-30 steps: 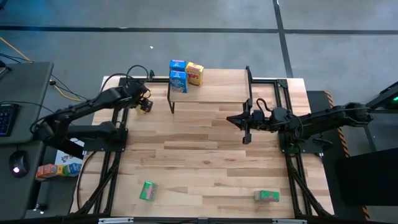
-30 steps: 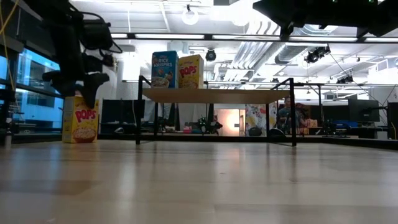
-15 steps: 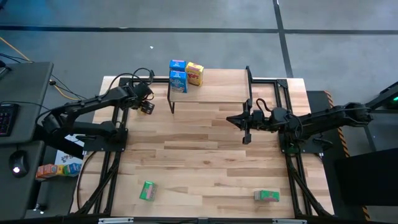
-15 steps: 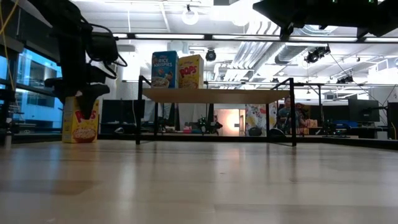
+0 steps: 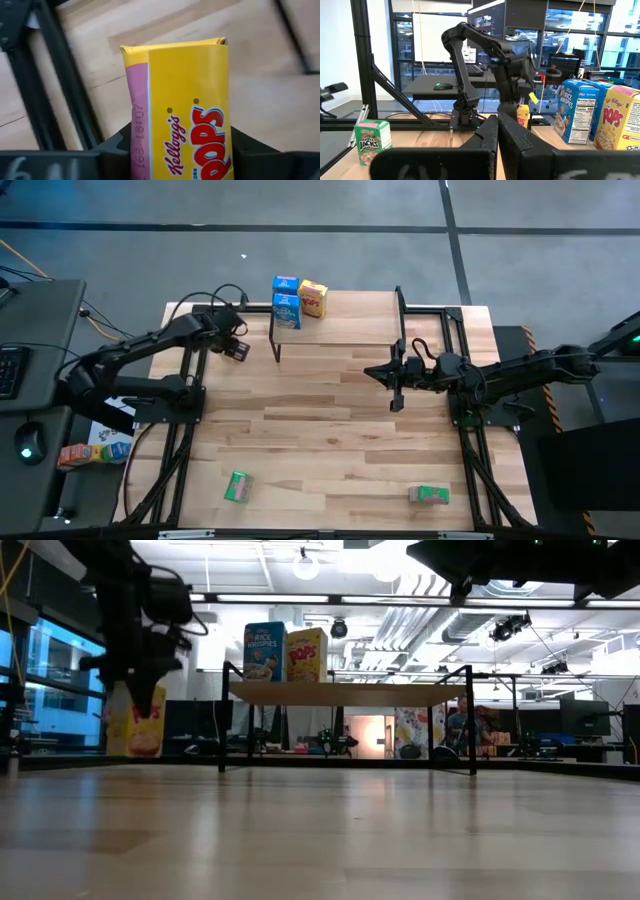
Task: Stack cereal on shelf
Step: Put the yellow cereal box on the shelf aligned with the other yellow cereal box, then put the right green cereal box on the shelf
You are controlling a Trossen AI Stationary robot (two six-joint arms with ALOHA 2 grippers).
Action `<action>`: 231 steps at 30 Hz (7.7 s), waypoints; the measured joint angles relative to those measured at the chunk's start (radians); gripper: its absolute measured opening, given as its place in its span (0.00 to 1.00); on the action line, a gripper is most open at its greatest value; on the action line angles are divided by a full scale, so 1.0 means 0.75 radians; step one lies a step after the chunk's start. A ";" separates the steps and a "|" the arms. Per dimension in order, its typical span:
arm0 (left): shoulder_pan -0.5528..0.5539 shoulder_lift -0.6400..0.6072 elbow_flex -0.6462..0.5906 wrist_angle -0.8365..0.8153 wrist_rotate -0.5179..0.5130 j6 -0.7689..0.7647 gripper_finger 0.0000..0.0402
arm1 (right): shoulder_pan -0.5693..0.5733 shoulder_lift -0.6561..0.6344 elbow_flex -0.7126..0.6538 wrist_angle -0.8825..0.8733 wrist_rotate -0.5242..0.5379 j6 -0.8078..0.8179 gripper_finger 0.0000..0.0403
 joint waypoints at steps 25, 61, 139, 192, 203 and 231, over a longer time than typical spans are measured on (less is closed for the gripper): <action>-0.714 -0.165 0.423 0.129 0.612 -0.141 0.34 | 0.000 0.000 0.000 -0.009 0.001 -0.002 0.00; -0.555 0.899 1.371 -0.050 -0.141 0.999 0.35 | 0.000 0.000 0.000 -0.052 0.005 0.014 0.00; -0.428 0.898 1.527 -0.035 -0.195 1.070 0.63 | 0.000 0.000 0.000 -0.053 0.006 -0.010 0.00; -0.695 0.578 0.238 1.496 -0.642 0.486 0.00 | 0.000 -0.001 0.000 -0.099 0.039 0.026 0.00; -0.620 0.578 0.238 1.521 -0.598 0.483 0.00 | 0.000 -0.001 0.000 -0.099 0.039 0.025 0.00; -1.056 -0.032 -0.269 1.736 -0.229 0.589 0.00 | 0.000 -0.001 0.000 -0.098 0.040 0.034 0.00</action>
